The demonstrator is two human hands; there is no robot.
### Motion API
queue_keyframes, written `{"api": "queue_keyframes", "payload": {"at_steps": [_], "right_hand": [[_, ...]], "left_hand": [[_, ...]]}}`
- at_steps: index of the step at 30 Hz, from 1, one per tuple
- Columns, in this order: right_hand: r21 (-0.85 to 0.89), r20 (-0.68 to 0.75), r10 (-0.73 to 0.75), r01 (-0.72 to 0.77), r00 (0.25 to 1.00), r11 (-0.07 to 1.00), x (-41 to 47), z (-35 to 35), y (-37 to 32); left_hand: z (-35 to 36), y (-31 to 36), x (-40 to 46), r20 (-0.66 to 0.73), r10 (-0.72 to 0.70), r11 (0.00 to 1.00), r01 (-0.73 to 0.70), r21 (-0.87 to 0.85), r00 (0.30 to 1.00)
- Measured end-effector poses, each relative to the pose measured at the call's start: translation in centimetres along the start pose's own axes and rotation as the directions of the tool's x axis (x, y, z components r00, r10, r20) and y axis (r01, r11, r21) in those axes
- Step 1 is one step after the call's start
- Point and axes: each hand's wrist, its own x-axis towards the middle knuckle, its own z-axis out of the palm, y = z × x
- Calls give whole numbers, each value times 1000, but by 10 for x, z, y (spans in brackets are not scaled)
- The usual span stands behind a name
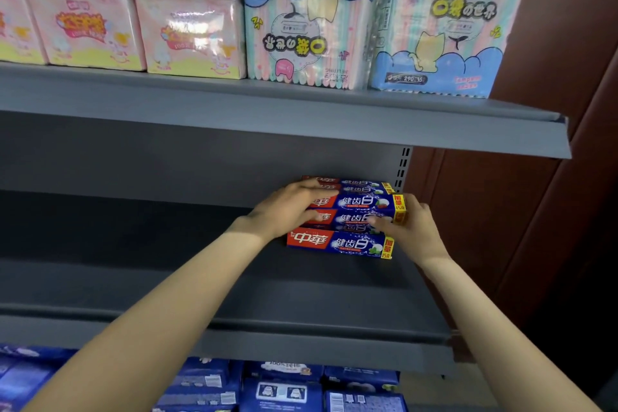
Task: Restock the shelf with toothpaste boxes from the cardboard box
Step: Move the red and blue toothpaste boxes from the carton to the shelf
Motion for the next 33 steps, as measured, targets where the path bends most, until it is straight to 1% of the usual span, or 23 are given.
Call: {"api": "queue_keyframes", "payload": {"at_steps": [1,2,5,7,11,13,16,18,22,24,26,27,33], "right_hand": [[-136,-32,-49,45,998,990,1,0,1],[-210,-61,-78,64,995,976,0,-1,1],[-368,-146,-116,54,982,928,-5,1,1],[-480,-162,-179,81,970,874,-8,5,2],[-579,-91,-287,183,954,794,-11,10,2],[-619,-75,-298,189,952,762,-13,12,-1],[-663,-35,-283,190,959,724,-17,14,-6],[-644,-5,-270,203,963,738,-20,16,-12],[-563,54,-276,257,960,786,-32,23,-30],[-526,83,-296,294,952,798,-40,30,-41],[-468,111,-318,331,942,819,-48,39,-54],[-442,126,-327,348,937,827,-54,44,-62],[-324,229,-394,451,890,832,-104,97,-118]], "left_hand": [[0,0,1,2,-4,1000,4,-25,1000],[0,2,2,7,-8,999,8,-39,1000],[2,7,4,22,-13,999,14,-31,1000],[5,10,5,8,-9,1000,10,-7,1000],[13,10,2,-47,-59,997,61,48,997],[15,12,-2,-81,-73,988,84,133,994],[14,20,-5,-151,-41,955,83,285,988],[12,25,-8,-187,-49,943,107,314,981],[8,34,-20,-221,-117,923,188,335,968],[3,38,-29,-254,-190,905,270,329,948],[-3,41,-44,-286,-280,889,360,284,916],[-6,42,-54,-305,-301,886,383,260,904],[-21,26,-146,-478,-263,921,366,135,838]]}}
